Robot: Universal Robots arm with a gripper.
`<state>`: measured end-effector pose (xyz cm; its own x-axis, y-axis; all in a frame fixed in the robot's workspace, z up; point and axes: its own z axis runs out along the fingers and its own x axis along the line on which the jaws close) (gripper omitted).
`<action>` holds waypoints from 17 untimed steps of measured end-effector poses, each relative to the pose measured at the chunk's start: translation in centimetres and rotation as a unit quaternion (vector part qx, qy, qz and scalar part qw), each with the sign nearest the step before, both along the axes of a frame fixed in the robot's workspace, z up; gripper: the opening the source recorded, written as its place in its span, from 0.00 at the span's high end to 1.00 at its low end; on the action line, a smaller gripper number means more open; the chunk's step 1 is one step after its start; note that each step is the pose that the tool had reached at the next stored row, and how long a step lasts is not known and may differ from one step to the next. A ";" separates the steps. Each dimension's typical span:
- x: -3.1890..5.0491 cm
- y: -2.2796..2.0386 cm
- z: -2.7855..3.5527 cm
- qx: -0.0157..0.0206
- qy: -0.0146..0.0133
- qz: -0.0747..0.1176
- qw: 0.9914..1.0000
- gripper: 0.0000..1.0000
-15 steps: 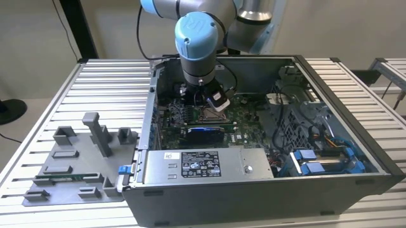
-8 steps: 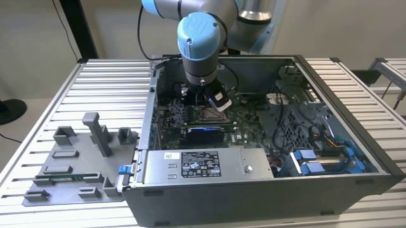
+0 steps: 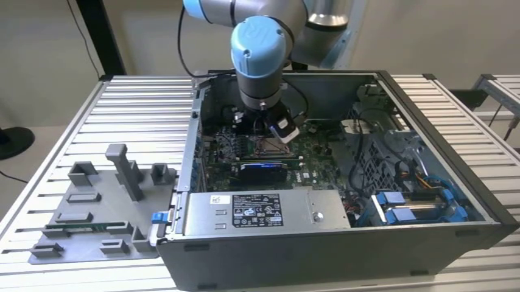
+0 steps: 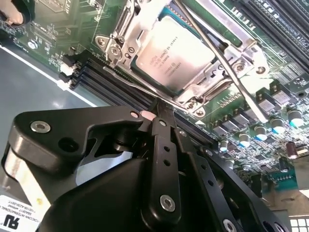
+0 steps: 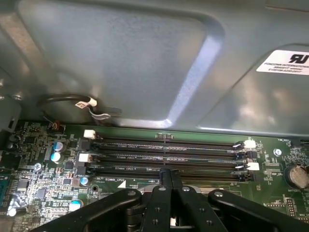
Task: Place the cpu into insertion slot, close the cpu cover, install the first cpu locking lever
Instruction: 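Install the first cpu locking lever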
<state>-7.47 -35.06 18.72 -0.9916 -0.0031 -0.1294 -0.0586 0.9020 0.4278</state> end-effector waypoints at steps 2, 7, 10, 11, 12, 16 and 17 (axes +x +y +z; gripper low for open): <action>0.11 0.00 -0.01 0.000 0.000 0.000 1.000 1.00; 0.27 -0.01 -0.06 0.000 0.000 0.000 1.000 1.00; 0.35 0.00 -0.11 0.003 0.000 0.000 1.000 1.00; 0.37 0.00 -0.12 0.003 0.000 0.000 1.000 1.00; 0.40 0.00 -0.13 0.004 0.000 0.000 1.000 1.00; 0.45 0.01 -0.18 0.006 0.000 0.000 1.000 1.00; 0.45 0.00 -0.16 0.005 0.000 0.000 1.000 1.00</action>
